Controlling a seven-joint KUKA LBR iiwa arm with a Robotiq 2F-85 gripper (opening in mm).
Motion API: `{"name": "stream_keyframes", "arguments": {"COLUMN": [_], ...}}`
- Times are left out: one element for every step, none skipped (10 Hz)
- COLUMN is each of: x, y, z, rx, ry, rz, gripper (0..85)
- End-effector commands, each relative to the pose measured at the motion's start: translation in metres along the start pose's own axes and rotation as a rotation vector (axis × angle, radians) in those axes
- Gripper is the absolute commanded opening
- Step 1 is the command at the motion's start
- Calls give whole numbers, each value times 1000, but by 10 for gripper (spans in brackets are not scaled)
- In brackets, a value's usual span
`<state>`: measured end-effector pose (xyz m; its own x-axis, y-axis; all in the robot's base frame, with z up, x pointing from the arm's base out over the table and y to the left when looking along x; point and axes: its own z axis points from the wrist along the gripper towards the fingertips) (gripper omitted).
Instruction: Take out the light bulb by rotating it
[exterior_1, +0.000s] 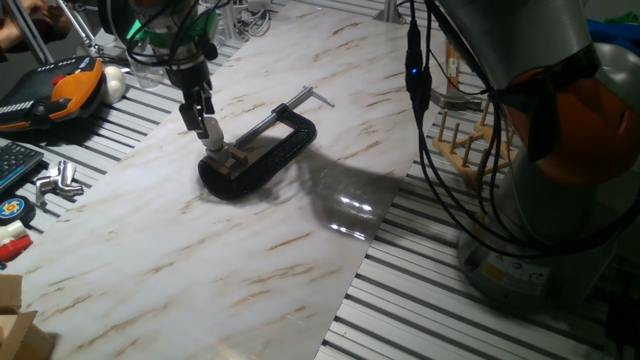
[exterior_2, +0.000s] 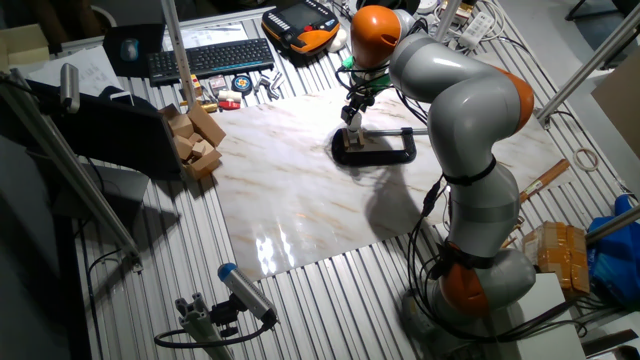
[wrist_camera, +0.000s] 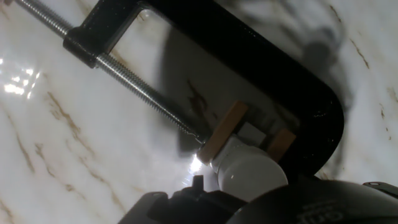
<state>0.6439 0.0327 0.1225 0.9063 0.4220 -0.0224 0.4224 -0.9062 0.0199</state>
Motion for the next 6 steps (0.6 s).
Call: {"name": "stream_keyframes", "arguments": {"x": [0, 0, 0, 0, 0, 0], "y": [0, 0, 0, 0, -1, -1], "z": [0, 1, 1, 2, 2, 4], "rx": [0, 0, -1, -1, -3, -4], "ry": [0, 0, 1, 5, 4, 5], "rz": [0, 0, 0, 0, -2, -3], "gripper": [680, 680, 680, 680, 680, 680]}}
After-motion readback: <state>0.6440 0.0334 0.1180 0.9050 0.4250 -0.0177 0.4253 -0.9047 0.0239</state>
